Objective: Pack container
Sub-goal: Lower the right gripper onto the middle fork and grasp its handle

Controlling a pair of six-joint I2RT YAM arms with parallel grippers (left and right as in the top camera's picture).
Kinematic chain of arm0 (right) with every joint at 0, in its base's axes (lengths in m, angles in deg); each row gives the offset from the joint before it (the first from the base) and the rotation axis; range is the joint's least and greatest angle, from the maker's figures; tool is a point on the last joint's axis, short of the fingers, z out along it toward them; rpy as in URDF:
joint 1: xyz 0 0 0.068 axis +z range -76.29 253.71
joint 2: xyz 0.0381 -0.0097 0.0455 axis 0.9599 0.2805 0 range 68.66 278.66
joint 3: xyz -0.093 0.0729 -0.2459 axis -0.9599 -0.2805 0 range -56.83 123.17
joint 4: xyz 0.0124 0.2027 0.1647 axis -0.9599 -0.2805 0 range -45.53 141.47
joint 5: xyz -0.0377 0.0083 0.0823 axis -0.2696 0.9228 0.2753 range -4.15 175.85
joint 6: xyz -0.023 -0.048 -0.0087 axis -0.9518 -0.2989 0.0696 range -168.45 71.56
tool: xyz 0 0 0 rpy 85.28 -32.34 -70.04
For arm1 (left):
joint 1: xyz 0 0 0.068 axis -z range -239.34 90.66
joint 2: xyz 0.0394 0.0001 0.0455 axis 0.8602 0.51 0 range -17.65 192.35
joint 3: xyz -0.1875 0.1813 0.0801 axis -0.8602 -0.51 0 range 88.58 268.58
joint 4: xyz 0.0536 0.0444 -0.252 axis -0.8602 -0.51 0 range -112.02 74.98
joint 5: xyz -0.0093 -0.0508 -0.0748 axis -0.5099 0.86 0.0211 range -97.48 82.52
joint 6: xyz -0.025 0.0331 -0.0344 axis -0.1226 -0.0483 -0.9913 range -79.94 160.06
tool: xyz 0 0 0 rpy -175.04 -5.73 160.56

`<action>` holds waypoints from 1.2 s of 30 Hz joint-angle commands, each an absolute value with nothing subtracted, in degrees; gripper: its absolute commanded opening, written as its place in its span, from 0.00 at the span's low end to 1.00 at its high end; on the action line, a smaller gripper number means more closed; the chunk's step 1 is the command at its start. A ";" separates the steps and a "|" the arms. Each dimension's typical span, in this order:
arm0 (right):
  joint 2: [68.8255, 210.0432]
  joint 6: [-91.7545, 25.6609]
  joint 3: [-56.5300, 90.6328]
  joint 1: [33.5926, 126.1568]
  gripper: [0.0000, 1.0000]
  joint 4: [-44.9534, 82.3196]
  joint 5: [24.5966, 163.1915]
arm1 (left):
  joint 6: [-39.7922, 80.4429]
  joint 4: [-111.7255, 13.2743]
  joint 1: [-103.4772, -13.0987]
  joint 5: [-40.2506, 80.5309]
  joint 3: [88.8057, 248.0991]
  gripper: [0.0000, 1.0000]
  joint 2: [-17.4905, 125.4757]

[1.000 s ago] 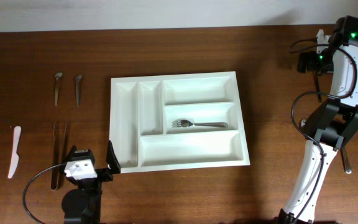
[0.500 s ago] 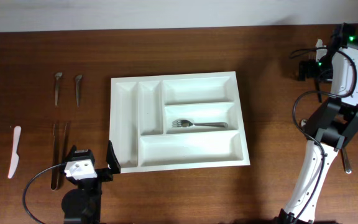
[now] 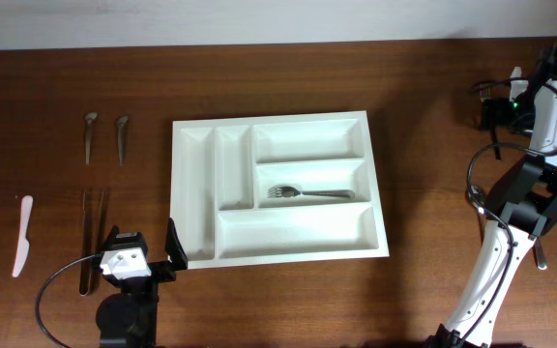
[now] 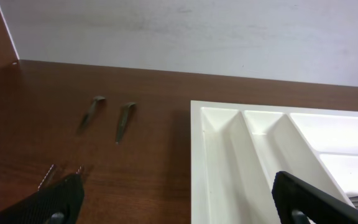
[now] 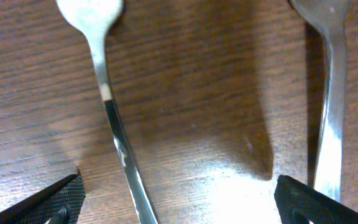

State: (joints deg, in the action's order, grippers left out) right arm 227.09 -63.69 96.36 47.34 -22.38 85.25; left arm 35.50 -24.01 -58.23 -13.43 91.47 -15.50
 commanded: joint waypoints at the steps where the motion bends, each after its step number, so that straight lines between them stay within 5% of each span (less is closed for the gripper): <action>1: 227.62 -65.55 95.83 47.95 0.99 -21.61 85.47 | 35.40 -23.84 -58.01 -12.82 91.19 0.99 -15.61; 30: 228.62 -68.80 94.98 48.59 1.00 -20.23 88.40 | 35.40 -23.84 -58.01 -12.82 91.19 0.99 -15.61; 36: 229.19 -68.83 94.98 48.59 0.88 -20.36 88.11 | 35.37 -23.84 -58.01 -12.82 91.19 0.99 -15.61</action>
State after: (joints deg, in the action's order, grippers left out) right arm 227.24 -68.24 95.94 48.15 -20.28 88.46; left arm 35.50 -23.99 -58.23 -13.43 91.47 -15.50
